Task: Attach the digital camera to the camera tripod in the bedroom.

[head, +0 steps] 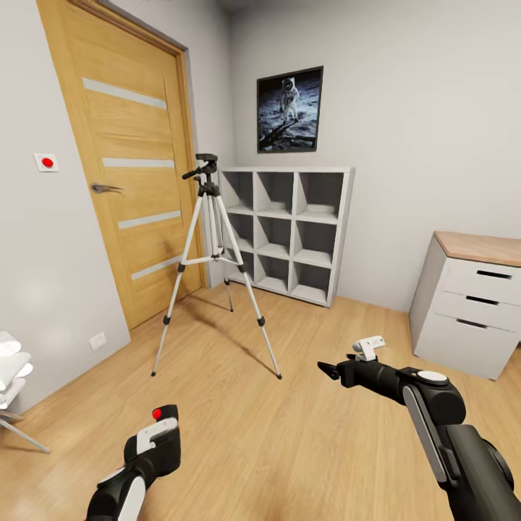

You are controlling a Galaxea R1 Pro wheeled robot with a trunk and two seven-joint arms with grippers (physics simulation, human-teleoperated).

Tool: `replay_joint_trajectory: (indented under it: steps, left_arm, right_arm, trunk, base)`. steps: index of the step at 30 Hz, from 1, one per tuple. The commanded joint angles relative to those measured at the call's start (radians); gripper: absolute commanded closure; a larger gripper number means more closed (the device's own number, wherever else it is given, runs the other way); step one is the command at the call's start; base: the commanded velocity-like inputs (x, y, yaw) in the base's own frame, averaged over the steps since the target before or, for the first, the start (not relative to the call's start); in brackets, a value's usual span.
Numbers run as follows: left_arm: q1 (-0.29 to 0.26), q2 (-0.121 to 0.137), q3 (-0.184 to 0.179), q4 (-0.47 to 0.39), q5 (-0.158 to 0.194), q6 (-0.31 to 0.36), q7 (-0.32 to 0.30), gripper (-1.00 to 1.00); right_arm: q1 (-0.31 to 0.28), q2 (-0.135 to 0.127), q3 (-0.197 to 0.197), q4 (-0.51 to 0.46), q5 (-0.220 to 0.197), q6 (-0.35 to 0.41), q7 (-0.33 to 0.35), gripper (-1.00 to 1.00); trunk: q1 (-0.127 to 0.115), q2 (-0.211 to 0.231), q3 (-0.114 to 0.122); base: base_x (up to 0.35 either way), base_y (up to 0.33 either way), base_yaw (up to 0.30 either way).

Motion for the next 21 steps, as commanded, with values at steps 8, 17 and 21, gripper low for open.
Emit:
replay_joint_trajectory:
  steps: [8,17,21]
  left_arm:
    - [0.016,0.001,0.003,-0.052,0.085,0.006,0.006,1.00]
    - [0.020,0.009,0.004,-0.056,0.154,0.006,0.011,1.00]
    - [0.021,0.011,0.005,-0.049,0.170,0.006,0.004,1.00]
  right_arm:
    - [-0.003,-0.030,-0.033,0.000,-0.002,0.007,0.194,-1.00]
    - [-0.006,-0.076,-0.073,0.000,-0.001,0.003,0.336,-1.00]
    - [-0.005,-0.086,-0.100,0.000,-0.002,-0.001,0.370,-1.00]
  trunk:
    - [-0.031,0.056,0.024]
    - [-0.065,0.119,0.048]
    - [-0.081,0.147,0.059]
  base:
    - [0.000,0.000,0.000]
    - [0.000,0.000,0.000]
    - [0.000,0.000,0.000]
